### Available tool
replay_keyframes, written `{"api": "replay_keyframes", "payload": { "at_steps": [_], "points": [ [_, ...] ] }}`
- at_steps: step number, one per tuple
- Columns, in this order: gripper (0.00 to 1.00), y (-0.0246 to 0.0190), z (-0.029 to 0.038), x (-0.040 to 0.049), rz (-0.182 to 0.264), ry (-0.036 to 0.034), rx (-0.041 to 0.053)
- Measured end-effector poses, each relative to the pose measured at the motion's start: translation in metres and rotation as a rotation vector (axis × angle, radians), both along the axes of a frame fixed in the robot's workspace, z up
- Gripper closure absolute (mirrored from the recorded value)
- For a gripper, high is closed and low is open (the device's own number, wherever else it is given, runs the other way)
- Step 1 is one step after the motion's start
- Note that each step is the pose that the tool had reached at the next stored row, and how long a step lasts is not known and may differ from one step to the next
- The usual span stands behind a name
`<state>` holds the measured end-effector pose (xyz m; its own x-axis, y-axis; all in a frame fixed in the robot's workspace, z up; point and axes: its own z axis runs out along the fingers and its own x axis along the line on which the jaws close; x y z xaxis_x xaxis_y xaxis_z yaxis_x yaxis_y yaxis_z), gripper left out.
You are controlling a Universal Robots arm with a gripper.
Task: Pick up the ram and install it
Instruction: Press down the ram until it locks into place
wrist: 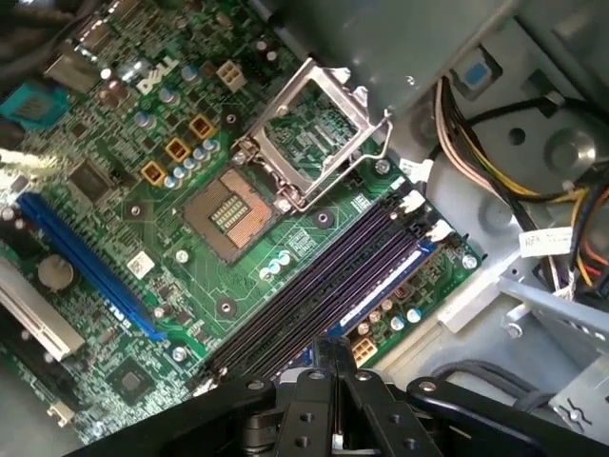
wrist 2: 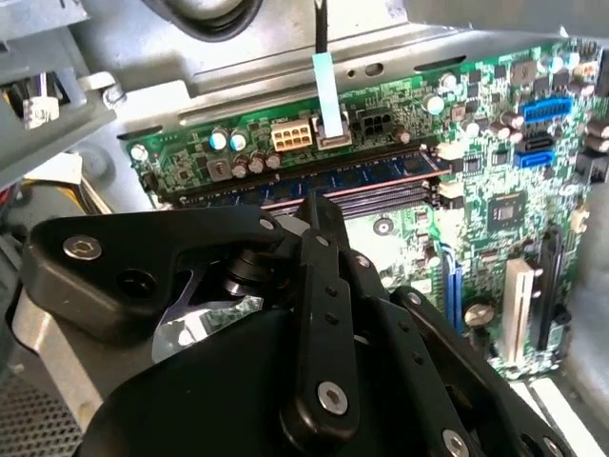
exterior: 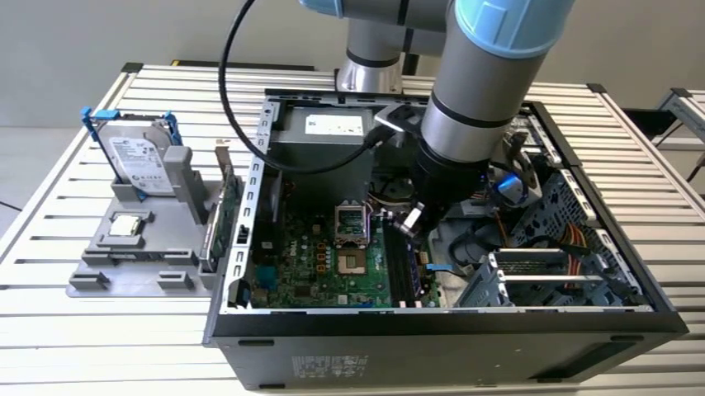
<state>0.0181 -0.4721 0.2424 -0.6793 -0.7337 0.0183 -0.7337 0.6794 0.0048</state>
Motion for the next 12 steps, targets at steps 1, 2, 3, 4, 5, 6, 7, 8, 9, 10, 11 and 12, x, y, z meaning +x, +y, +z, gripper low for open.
{"api": "replay_keyframes", "payload": {
  "at_steps": [1,2,3,4,5,6,7,8,9,10,11,12],
  "points": [
    [1.00,0.0000,0.0000,0.0000,0.014,0.0000,0.0000],
    [1.00,0.0001,0.0000,0.0000,0.028,0.0001,0.0000],
    [1.00,0.0001,0.0000,0.0000,0.042,0.0001,0.0000],
    [1.00,0.0001,0.0000,0.0000,0.056,0.0001,0.0000],
    [1.00,0.0001,0.0000,0.0000,0.070,0.0001,0.0000],
    [1.00,0.0001,0.0000,0.0000,0.085,0.0001,0.0000],
    [1.00,0.0001,0.0000,0.0000,0.099,0.0001,0.0000],
    [1.00,0.0001,0.0000,0.0000,0.113,0.0001,0.0000],
    [1.00,0.0002,0.0000,0.0000,0.128,0.0001,0.0000],
    [1.00,0.0002,0.0000,0.0000,0.142,0.0001,0.0000],
    [1.00,0.0002,0.0000,0.0000,0.158,0.0001,0.0000],
    [1.00,0.0002,0.0000,0.0000,0.173,0.0002,-0.0001]
  ]
}}
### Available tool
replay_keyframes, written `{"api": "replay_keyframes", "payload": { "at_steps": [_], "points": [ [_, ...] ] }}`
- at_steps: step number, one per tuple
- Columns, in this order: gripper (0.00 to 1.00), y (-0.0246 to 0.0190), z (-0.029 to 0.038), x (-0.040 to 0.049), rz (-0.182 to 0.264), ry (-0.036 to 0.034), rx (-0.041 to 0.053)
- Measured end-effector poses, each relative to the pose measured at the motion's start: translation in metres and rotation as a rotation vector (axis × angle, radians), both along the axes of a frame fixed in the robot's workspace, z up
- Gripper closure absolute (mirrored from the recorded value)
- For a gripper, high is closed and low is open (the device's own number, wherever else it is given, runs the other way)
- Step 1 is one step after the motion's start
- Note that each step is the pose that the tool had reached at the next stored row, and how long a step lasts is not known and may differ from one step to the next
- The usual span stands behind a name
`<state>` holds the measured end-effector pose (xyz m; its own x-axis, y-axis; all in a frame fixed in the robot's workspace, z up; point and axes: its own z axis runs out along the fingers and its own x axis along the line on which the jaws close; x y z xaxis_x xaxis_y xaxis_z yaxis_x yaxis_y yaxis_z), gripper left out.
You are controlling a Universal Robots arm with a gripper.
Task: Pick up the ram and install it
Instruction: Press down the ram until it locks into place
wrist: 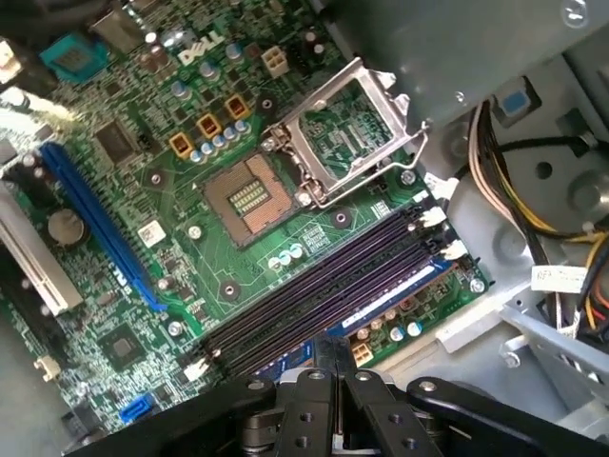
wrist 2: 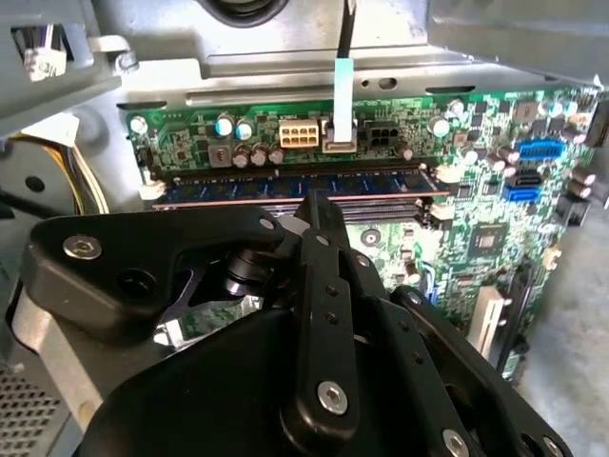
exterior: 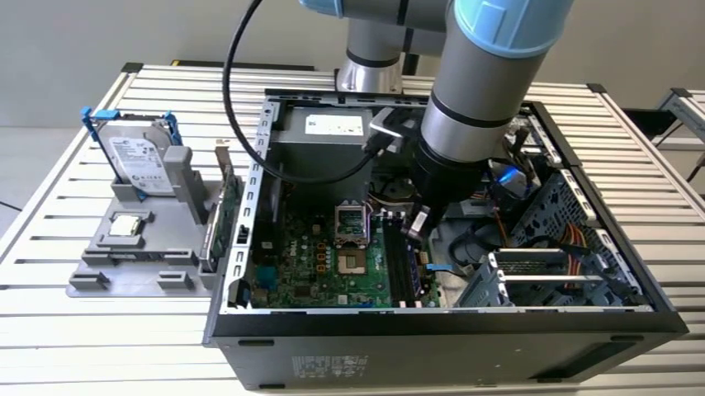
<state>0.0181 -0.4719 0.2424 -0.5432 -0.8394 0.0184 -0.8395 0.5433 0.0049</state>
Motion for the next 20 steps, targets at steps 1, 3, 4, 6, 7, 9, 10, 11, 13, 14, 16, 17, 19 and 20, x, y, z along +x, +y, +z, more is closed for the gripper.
{"api": "replay_keyframes", "payload": {
  "at_steps": [1,3,4,6,7,9,10,11,13,14,16,17,19,20],
  "points": [
    [1.00,0.0000,0.0000,0.0000,0.016,0.0000,0.0000],
    [1.00,0.0000,0.0000,0.0000,0.044,0.0000,0.0000],
    [1.00,0.0001,-0.0001,0.0000,0.058,0.0000,0.0001],
    [1.00,0.0000,-0.0001,0.0000,0.087,0.0000,0.0002],
    [1.00,0.0001,-0.0001,0.0000,0.102,0.0000,0.0003],
    [1.00,0.0001,-0.0002,0.0000,0.128,0.0001,0.0005],
    [1.00,0.0001,-0.0002,0.0000,0.141,0.0002,0.0006],
    [1.00,0.0001,-0.0002,0.0000,0.154,0.0003,0.0005],
    [1.00,0.0001,-0.0005,0.0000,0.244,0.0003,0.0014],
    [1.00,0.0001,-0.0005,0.0000,0.259,0.0003,0.0015],
    [1.00,0.0002,-0.0007,0.0000,0.290,0.0003,0.0016],
    [1.00,0.0002,-0.0007,0.0000,0.304,0.0003,0.0017],
    [1.00,0.0003,-0.0008,0.0000,0.333,0.0003,0.0018],
    [1.00,0.0003,-0.0008,0.0000,0.348,0.0003,0.0018]
  ]
}}
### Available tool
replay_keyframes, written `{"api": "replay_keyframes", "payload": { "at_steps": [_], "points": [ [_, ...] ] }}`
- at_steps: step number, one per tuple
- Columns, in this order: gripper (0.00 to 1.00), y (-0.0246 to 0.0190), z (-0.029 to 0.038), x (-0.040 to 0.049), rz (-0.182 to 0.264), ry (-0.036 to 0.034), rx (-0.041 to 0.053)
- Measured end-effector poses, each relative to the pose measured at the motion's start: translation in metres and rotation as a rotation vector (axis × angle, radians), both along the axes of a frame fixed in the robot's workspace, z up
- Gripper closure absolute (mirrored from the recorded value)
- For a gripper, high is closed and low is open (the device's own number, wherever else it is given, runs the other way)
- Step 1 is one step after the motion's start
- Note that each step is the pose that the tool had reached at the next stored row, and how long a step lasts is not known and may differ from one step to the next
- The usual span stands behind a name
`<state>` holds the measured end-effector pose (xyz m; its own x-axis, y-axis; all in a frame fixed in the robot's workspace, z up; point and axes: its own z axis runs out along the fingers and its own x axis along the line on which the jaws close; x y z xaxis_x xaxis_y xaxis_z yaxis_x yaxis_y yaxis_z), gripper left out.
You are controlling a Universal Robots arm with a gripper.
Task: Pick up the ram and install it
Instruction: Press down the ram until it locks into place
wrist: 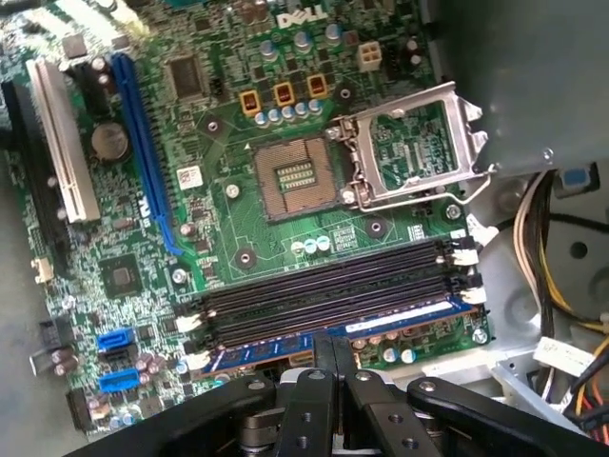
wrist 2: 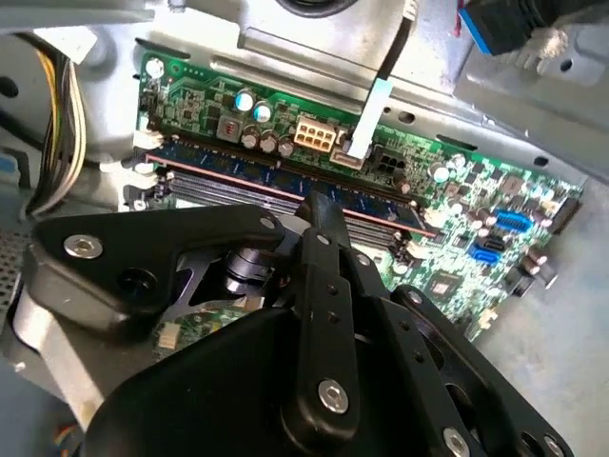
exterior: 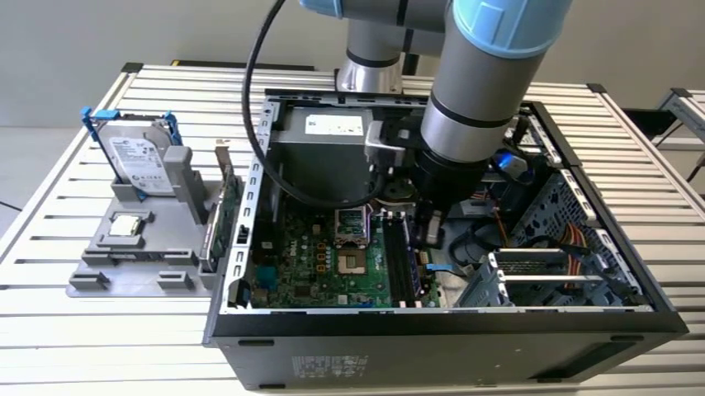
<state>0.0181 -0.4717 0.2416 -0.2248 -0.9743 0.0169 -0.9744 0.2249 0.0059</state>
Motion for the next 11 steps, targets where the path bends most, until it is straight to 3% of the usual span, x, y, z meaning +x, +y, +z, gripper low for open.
{"api": "replay_keyframes", "payload": {
  "at_steps": [9,11],
  "points": [
    [1.00,0.0002,0.0000,0.0000,0.130,0.0000,0.0001],
    [1.00,0.0002,0.0000,0.0000,0.135,0.0000,0.0001]
  ]
}}
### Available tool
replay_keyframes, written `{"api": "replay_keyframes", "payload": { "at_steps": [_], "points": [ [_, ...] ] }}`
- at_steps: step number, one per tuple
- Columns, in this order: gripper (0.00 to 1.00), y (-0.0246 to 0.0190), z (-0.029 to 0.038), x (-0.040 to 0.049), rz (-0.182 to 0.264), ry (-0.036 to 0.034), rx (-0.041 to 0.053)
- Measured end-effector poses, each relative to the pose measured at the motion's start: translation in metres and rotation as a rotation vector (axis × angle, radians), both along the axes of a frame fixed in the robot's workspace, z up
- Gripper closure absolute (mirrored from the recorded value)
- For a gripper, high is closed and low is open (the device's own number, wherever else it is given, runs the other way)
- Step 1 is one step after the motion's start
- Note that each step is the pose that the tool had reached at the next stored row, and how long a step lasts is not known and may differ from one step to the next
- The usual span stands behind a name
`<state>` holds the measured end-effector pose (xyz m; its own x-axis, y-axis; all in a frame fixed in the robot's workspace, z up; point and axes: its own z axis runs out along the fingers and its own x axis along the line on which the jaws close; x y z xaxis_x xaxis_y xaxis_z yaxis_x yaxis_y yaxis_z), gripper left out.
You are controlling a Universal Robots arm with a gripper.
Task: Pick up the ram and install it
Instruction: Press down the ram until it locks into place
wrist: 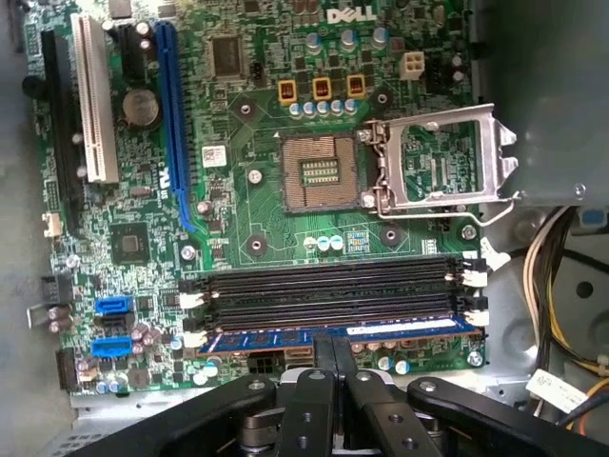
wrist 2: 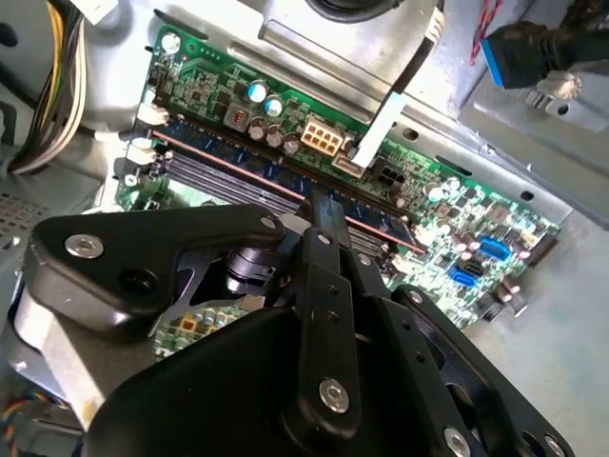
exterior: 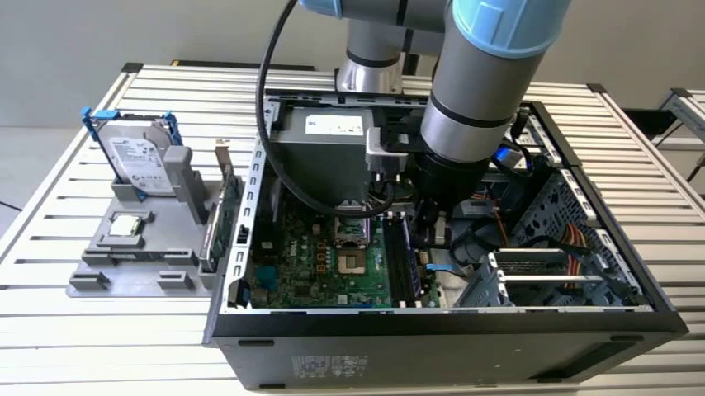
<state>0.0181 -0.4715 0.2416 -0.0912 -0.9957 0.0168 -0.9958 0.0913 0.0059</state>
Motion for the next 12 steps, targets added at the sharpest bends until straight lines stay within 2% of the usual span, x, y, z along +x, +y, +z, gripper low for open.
{"api": "replay_keyframes", "payload": {
  "at_steps": [6,12],
  "points": [
    [1.00,0.0001,-0.0006,0.0000,0.001,-0.0001,0.0001],
    [1.00,0.0003,-0.0109,0.0001,0.002,0.0000,0.0000]
  ]
}}
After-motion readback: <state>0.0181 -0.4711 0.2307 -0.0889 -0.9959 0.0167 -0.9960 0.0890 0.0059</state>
